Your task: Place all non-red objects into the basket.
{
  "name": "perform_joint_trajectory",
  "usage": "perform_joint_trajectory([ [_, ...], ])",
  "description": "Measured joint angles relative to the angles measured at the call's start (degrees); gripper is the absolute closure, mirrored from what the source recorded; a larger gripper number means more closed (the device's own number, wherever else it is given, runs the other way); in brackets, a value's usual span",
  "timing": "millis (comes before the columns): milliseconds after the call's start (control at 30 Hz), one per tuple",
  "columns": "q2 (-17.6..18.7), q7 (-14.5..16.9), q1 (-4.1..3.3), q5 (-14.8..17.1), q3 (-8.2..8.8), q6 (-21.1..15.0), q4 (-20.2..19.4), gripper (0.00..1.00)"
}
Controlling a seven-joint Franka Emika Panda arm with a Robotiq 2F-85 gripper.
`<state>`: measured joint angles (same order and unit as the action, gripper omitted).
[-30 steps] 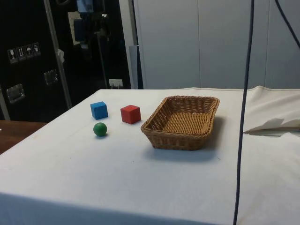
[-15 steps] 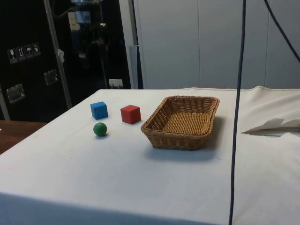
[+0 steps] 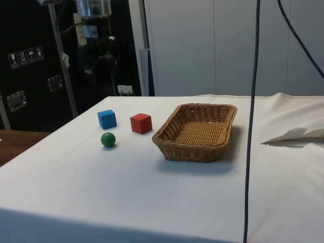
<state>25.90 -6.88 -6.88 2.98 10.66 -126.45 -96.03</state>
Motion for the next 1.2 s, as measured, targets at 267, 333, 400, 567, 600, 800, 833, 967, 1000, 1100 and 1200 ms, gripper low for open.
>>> perform_joint_trajectory([
  [267,2.5,-1.4,0.11,0.3,0.4,-2.3,0.8,0.0],
  [333,2.9,-1.5,0.11,0.3,0.46,-2.6,1.1,0.0],
  [400,4.4,-1.9,0.29,0.3,0.57,-3.2,2.3,0.0],
  [567,7.3,-1.9,0.57,0.7,0.8,-3.2,5.3,0.0],
  [600,7.8,-1.9,0.57,0.9,0.92,-3.2,6.0,0.0],
  [800,11.2,-1.9,0.86,1.5,1.49,-3.2,9.5,0.0],
  [833,11.6,-1.9,0.86,1.7,1.6,-3.2,9.9,0.0],
  [967,12.4,-2.2,0.92,2.2,2.12,-3.2,10.4,0.0],
  [1000,12.5,-2.5,0.92,2.2,2.18,-3.2,10.4,0.0],
  [1100,13.1,-3.8,0.92,2.2,2.35,-3.2,10.4,0.0],
  [1200,13.4,-4.5,0.92,2.3,2.41,-3.2,10.4,0.0],
])
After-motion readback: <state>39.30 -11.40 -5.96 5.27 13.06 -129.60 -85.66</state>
